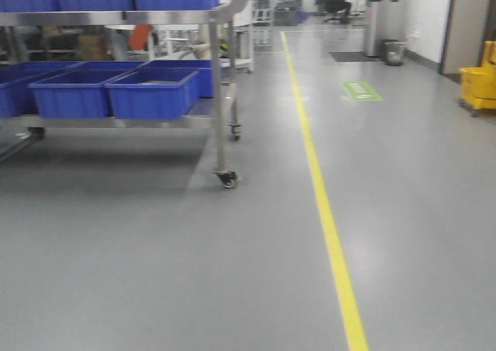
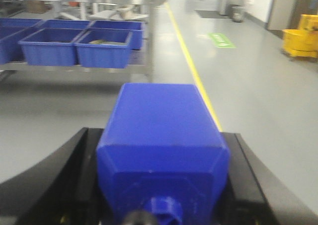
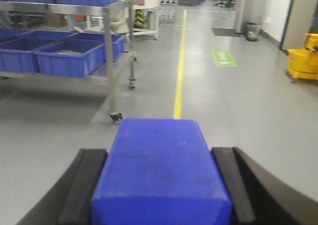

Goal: Pick and sort blue part to right shelf
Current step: 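Drive the base up to the shelf of blue bins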

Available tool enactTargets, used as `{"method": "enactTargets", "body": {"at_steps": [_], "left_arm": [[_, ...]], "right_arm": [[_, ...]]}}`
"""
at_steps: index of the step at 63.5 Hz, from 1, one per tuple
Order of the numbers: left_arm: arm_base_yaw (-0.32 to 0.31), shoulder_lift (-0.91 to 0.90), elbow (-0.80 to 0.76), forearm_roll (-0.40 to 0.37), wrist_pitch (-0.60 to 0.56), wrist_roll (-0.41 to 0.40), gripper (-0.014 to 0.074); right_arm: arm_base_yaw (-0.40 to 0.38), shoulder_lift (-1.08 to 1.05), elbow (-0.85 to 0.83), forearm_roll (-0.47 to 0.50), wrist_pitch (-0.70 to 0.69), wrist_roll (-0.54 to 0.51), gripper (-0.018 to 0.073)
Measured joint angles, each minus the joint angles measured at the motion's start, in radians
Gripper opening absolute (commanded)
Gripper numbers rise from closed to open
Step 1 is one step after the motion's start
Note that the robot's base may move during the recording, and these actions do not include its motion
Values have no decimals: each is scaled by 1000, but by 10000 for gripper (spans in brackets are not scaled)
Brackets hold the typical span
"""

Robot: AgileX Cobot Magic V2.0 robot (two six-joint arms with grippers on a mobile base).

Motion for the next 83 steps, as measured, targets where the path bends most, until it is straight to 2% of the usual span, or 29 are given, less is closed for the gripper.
{"method": "enactTargets", "body": {"at_steps": [83], "left_arm": [[0,0,0,0,0,0,239]], "right_arm": [[0,0,0,-2,0,0,425]]}}
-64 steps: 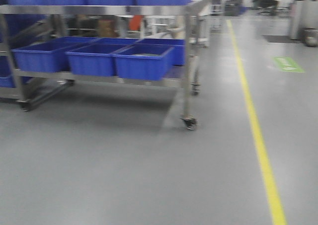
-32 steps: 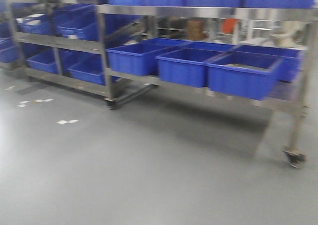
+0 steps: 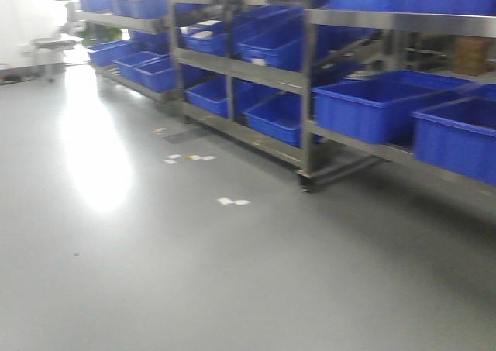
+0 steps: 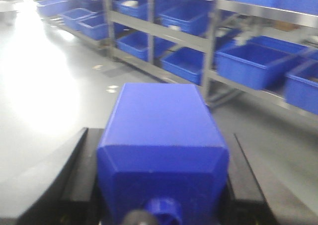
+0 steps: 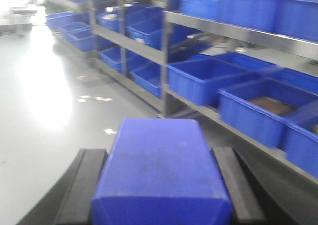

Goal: Pick and sort blue part to right shelf
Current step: 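Drive the base up to the shelf of blue bins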

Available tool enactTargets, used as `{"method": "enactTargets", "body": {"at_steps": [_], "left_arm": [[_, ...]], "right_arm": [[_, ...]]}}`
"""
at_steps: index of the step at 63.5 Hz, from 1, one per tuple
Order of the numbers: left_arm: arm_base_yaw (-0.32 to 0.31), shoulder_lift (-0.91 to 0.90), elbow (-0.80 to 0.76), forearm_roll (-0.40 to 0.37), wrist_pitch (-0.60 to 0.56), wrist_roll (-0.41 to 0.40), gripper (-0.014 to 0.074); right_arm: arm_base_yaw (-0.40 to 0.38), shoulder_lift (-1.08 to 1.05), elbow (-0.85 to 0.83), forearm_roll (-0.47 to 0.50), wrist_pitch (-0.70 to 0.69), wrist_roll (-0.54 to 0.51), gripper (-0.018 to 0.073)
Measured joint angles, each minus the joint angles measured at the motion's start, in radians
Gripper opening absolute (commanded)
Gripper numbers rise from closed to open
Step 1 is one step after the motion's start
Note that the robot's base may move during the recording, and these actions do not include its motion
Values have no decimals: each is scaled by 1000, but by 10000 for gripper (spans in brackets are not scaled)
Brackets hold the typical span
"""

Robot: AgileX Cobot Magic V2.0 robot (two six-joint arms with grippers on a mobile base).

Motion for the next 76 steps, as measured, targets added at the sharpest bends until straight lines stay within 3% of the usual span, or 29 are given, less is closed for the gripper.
{"method": "enactTargets", "body": {"at_steps": [76], "left_arm": [[0,0,0,0,0,0,239]], "right_arm": [[0,0,0,-1,0,0,425]]}}
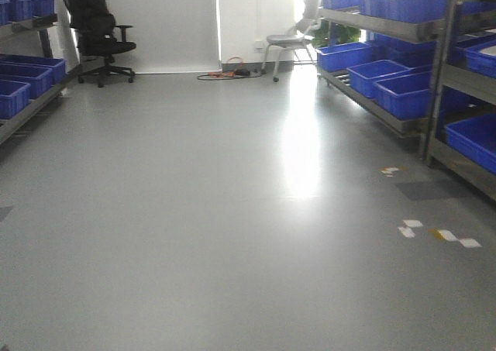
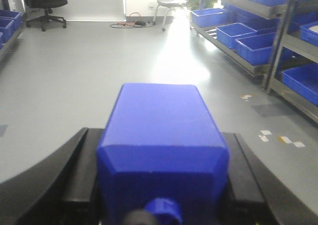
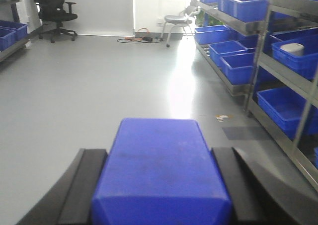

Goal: Pick and sort blue part to right shelf
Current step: 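Drive the base up to the shelf of blue bins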

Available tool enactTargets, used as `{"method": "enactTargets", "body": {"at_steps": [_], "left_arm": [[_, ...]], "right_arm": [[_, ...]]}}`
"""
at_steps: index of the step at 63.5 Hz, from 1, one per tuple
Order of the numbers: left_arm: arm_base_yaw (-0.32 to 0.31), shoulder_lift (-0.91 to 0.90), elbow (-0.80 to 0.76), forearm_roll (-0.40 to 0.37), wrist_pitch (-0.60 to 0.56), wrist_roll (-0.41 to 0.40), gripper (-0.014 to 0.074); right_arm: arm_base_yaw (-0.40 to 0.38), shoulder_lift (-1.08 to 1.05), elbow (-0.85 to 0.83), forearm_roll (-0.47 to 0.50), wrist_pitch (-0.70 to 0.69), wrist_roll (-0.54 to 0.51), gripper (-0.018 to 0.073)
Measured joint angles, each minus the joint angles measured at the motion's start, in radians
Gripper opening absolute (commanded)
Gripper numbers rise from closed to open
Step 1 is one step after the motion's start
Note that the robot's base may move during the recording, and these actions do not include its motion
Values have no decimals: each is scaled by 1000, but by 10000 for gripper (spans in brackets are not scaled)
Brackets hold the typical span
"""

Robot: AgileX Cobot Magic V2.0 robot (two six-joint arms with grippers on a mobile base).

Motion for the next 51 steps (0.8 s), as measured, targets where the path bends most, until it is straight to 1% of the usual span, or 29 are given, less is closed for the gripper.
{"method": "enactTargets", "body": {"at_steps": [51], "left_arm": [[0,0,0,0,0,0,239]], "right_arm": [[0,0,0,0,0,0,425]]}}
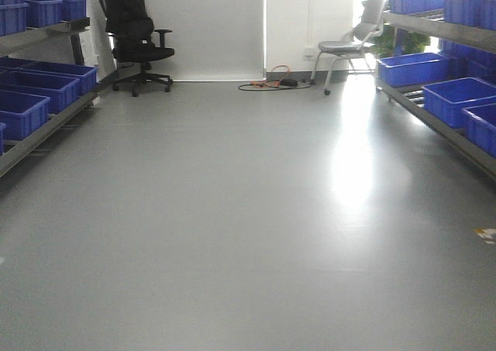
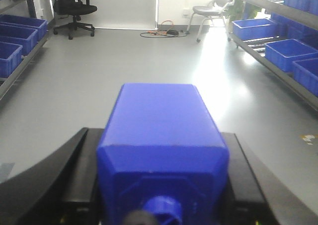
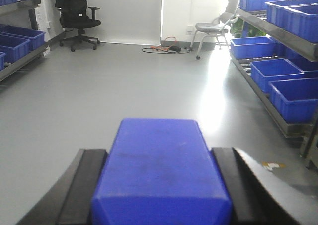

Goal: Pick and sort blue part to right shelf
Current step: 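Drive the base up to the shelf of blue bins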

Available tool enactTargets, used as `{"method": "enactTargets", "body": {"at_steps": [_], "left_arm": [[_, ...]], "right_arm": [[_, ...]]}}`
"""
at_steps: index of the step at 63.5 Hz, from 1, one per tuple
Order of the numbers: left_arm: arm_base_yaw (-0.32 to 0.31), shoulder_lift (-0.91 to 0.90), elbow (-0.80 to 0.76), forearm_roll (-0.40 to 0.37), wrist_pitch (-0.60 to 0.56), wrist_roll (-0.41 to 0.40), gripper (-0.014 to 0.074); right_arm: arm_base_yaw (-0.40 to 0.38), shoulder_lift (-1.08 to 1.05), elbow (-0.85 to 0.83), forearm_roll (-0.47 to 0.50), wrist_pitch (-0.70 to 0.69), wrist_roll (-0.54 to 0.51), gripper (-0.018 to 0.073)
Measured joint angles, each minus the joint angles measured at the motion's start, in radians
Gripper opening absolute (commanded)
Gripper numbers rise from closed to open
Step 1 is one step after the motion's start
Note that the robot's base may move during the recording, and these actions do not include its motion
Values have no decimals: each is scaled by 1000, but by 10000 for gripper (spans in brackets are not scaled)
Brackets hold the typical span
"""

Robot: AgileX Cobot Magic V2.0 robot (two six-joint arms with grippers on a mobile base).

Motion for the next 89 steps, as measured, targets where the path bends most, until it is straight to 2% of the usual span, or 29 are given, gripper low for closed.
{"method": "enactTargets", "body": {"at_steps": [89], "left_arm": [[0,0,0,0,0,0,239]], "right_arm": [[0,0,0,0,0,0,425]]}}
